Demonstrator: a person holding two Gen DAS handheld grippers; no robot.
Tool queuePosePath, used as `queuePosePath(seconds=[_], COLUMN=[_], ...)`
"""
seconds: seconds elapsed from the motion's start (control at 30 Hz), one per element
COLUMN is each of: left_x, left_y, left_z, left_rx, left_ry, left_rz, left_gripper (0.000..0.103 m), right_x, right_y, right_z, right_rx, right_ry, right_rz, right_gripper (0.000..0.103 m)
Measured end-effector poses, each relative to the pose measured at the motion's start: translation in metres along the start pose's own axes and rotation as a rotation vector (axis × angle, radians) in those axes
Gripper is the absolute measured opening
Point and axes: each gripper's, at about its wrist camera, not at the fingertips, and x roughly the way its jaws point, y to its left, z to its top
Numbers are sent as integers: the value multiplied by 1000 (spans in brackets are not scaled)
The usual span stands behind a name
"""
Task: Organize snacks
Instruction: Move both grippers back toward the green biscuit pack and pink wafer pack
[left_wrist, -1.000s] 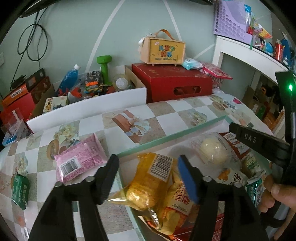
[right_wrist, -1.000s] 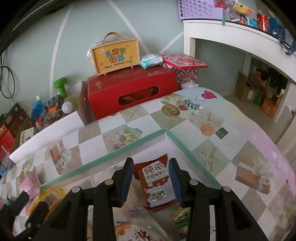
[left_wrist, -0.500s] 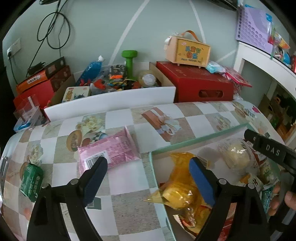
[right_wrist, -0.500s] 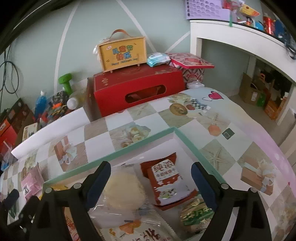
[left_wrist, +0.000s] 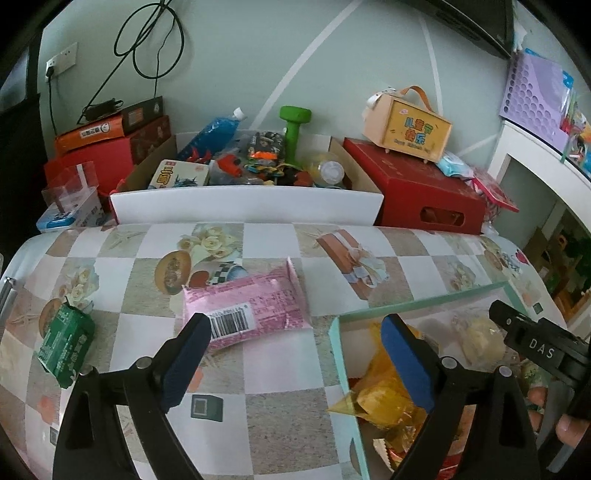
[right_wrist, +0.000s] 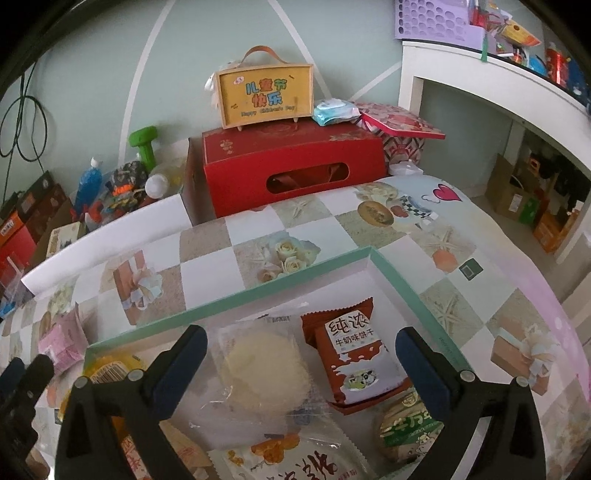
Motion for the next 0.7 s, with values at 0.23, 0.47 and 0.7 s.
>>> queuePosePath(seconds=[0.23, 0.47, 0.7], left_x=[1, 0, -8], left_y=[2, 10, 43], left_z=[0, 1, 3], left_rx=[1, -19, -81], left_ry=[-2, -11, -31], left_rz=[5, 13, 60], left_gripper=[94, 94, 94], right_x=[-4, -18, -24], right_y=[0, 11, 29], right_z=[1, 4, 3], right_rx=[23, 9, -10], right_ry=[-14, -62, -75], right_rz=[10, 33, 59], right_gripper=[103, 103, 103])
